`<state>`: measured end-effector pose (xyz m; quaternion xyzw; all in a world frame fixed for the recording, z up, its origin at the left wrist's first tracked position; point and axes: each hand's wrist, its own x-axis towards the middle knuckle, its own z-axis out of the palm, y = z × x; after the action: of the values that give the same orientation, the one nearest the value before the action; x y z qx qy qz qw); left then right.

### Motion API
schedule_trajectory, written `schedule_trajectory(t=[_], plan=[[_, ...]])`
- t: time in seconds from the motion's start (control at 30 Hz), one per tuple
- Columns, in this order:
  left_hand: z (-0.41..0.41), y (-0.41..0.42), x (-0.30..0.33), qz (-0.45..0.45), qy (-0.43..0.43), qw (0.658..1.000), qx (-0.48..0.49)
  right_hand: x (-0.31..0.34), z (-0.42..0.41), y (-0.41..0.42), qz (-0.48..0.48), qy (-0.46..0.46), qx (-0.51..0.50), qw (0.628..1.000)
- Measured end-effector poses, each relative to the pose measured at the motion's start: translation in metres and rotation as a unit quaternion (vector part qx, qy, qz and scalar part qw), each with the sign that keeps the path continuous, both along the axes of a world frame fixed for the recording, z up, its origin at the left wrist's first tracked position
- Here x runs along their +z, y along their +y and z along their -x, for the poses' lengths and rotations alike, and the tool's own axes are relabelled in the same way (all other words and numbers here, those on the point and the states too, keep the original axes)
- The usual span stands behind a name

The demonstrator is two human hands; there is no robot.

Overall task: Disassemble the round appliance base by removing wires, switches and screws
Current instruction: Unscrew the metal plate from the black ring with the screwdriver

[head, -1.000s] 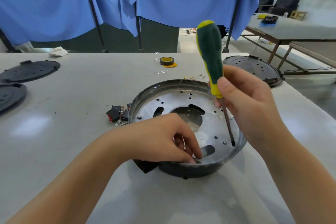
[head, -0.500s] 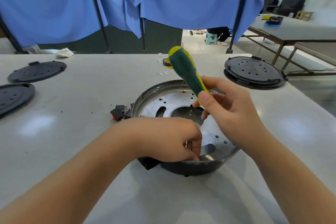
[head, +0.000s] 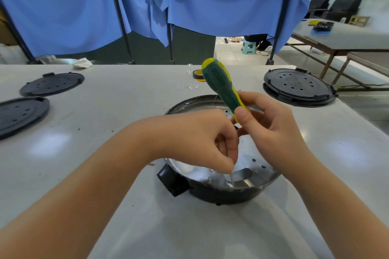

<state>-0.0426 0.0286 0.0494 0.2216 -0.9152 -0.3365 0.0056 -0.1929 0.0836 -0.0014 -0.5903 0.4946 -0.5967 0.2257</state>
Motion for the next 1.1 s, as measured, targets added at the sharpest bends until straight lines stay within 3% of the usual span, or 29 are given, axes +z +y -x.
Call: schedule_trajectory(t=[0.23,0.33,0.47,0.53,0.73,0.93,1.1], plan=[[-0.051,-0.014,0.000,-0.084,0.206,0.969,0.106,-0.002,0.000,0.000,0.012,0.020,-0.011,1.000],[-0.078,-0.025,-0.015,-0.086,0.283,0.935,0.195,-0.002,-0.001,0.003,0.024,0.065,-0.022,0.997],[-0.102,-0.046,-0.046,-0.119,0.359,0.866,0.328,0.000,-0.005,0.006,0.067,0.146,-0.042,0.986],[-0.106,-0.054,-0.061,-0.092,0.345,0.856,0.375,-0.001,-0.006,0.005,0.068,0.168,-0.052,0.982],[-0.105,-0.067,-0.092,0.005,0.223,0.889,0.400,-0.002,-0.005,0.005,0.068,0.188,-0.059,0.978],[-0.100,-0.066,-0.110,0.116,0.107,0.921,0.356,-0.005,-0.005,0.006,-0.007,0.220,-0.025,0.975],[-0.099,-0.063,-0.107,0.186,0.145,0.914,0.330,0.001,-0.008,0.007,-0.022,0.249,-0.032,0.968]])
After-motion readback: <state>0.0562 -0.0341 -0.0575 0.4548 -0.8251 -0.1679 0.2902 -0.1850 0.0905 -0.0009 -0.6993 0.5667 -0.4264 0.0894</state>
